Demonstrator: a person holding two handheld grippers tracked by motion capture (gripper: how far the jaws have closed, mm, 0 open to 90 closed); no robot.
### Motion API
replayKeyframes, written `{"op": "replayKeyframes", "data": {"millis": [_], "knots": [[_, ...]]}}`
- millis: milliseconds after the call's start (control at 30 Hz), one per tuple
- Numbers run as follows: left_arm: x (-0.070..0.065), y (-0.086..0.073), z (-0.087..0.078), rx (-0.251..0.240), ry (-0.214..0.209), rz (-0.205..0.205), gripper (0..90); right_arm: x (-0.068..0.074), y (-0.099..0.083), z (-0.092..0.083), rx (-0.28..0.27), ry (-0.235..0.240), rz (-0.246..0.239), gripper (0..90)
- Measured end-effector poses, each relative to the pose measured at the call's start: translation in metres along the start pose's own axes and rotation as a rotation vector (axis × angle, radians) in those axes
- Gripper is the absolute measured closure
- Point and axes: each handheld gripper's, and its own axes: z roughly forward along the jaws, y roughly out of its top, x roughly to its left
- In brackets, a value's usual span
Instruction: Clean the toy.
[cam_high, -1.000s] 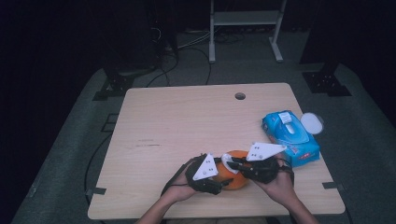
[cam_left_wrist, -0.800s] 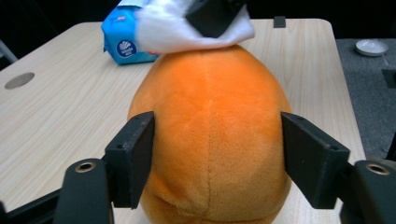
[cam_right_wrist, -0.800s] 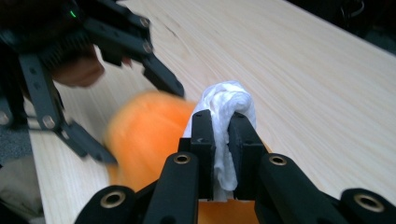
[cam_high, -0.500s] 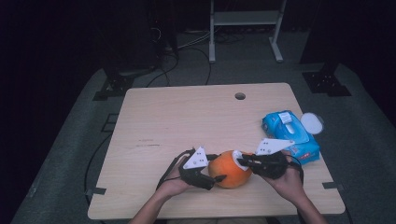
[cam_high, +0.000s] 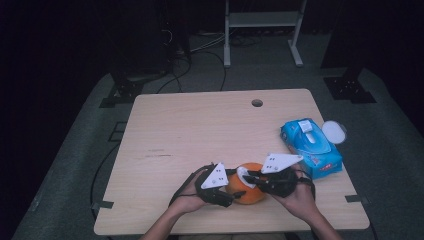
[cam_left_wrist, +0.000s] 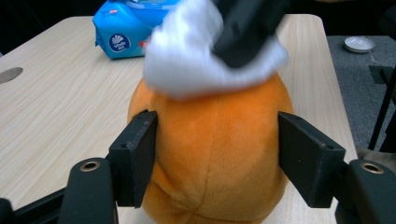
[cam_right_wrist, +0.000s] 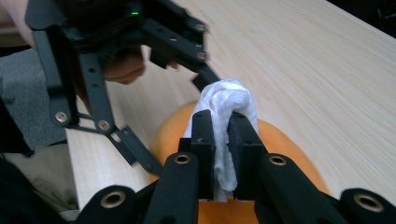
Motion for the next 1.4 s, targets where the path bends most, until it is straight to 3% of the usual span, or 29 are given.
{"op": "replayKeyframes", "data": {"millis": [133,267,300,367,400,500,567,667,767,833,900,933,1000,1200,1300,1400], "knots": [[0.004,-0.003,0.000,-0.015,-0.010,-0.029,32.0,-0.016,-0.009,-0.009,0.004,-0.027,0.047,81.2],[0.002,0.004,0.003,-0.043,-0.019,-0.074,18.3,-0.014,-0.011,-0.006,-0.006,-0.014,0.065,81.1],[0.000,0.005,0.005,-0.035,-0.014,-0.069,18.4,-0.012,-0.010,-0.004,-0.013,0.006,0.068,81.1],[-0.001,0.002,0.005,-0.008,0.001,-0.028,23.2,-0.004,-0.006,0.000,-0.003,0.002,0.030,81.0],[0.000,0.000,0.004,-0.012,-0.001,-0.040,26.2,-0.002,-0.005,0.001,0.005,-0.006,0.015,81.0],[0.006,-0.004,0.000,-0.008,-0.006,-0.053,30.2,-0.009,-0.006,-0.003,-0.002,-0.005,0.033,81.1],[0.009,-0.007,-0.002,-0.006,-0.009,-0.064,30.7,-0.015,-0.010,-0.008,0.009,-0.041,0.036,81.1],[0.014,-0.010,-0.003,-0.013,-0.017,-0.090,29.6,-0.025,-0.018,-0.012,0.007,-0.052,0.076,81.0],[0.012,-0.004,-0.001,-0.019,-0.015,-0.104,18.7,-0.025,-0.019,-0.011,0.000,-0.053,0.085,81.0],[0.007,0.000,0.001,-0.033,-0.019,-0.085,15.8,-0.019,-0.016,-0.008,-0.009,-0.038,0.075,81.0],[0.004,0.001,0.002,-0.004,-0.015,-0.044,20.0,-0.012,-0.012,-0.005,-0.018,-0.004,0.057,80.9],[0.005,-0.001,0.001,-0.006,-0.018,-0.040,22.8,-0.010,-0.011,-0.004,-0.008,-0.009,0.043,80.9],[0.010,-0.005,-0.002,-0.019,-0.029,-0.077,26.5,-0.014,-0.012,-0.006,-0.014,-0.009,0.054,81.0],[0.018,-0.011,-0.006,-0.022,-0.028,-0.097,27.6,-0.030,-0.025,-0.015,-0.019,-0.042,0.107,80.9],[0.014,-0.006,-0.004,-0.029,-0.020,-0.094,18.3,-0.027,-0.024,-0.012,-0.019,-0.043,0.111,81.0],[0.010,-0.005,-0.002,-0.012,-0.021,-0.055,22.1,-0.017,-0.017,-0.008,-0.027,-0.029,0.077,80.9]]}}
